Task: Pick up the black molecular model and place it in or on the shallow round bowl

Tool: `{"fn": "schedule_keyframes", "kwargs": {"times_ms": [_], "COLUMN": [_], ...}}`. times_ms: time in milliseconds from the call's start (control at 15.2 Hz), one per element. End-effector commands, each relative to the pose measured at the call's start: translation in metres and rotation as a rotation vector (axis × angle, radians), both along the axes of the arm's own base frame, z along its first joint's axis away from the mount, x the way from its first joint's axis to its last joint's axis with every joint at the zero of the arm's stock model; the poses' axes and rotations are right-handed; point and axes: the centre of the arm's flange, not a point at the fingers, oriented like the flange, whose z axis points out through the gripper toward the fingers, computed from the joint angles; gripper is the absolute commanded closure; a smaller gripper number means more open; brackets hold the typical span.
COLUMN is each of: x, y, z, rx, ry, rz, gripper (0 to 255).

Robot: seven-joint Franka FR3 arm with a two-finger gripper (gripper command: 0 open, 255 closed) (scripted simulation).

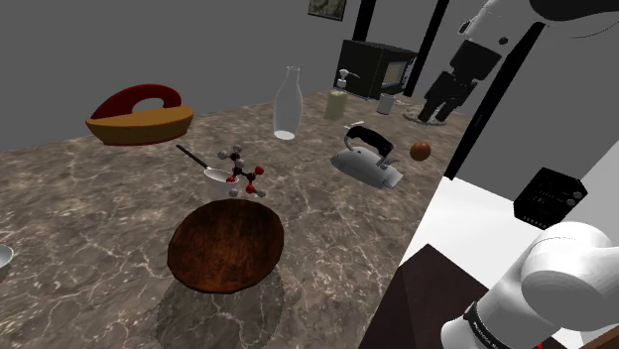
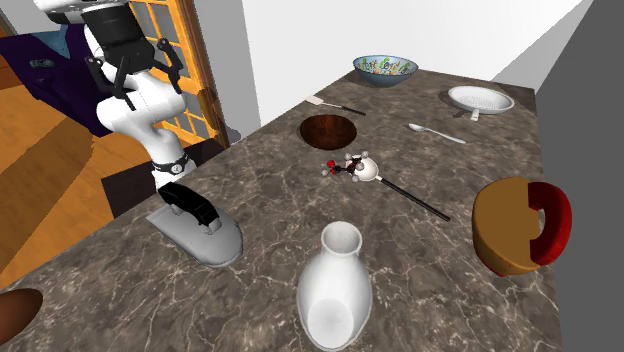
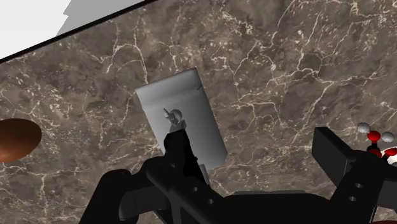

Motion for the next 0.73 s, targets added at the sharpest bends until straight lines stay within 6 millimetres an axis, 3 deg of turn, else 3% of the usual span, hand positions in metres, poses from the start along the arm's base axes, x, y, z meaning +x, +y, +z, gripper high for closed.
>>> {"fn": "schedule_keyframes", "kwargs": {"times_ms": [0,660], "x": [0.0,0.067], "y": [0.0,0.091], "z": [0.0,-0.058], "rx": [0.0,0.038], "ry": [0.0,-0.015], "rz": [0.0,0.004], "gripper": [0,0]}}
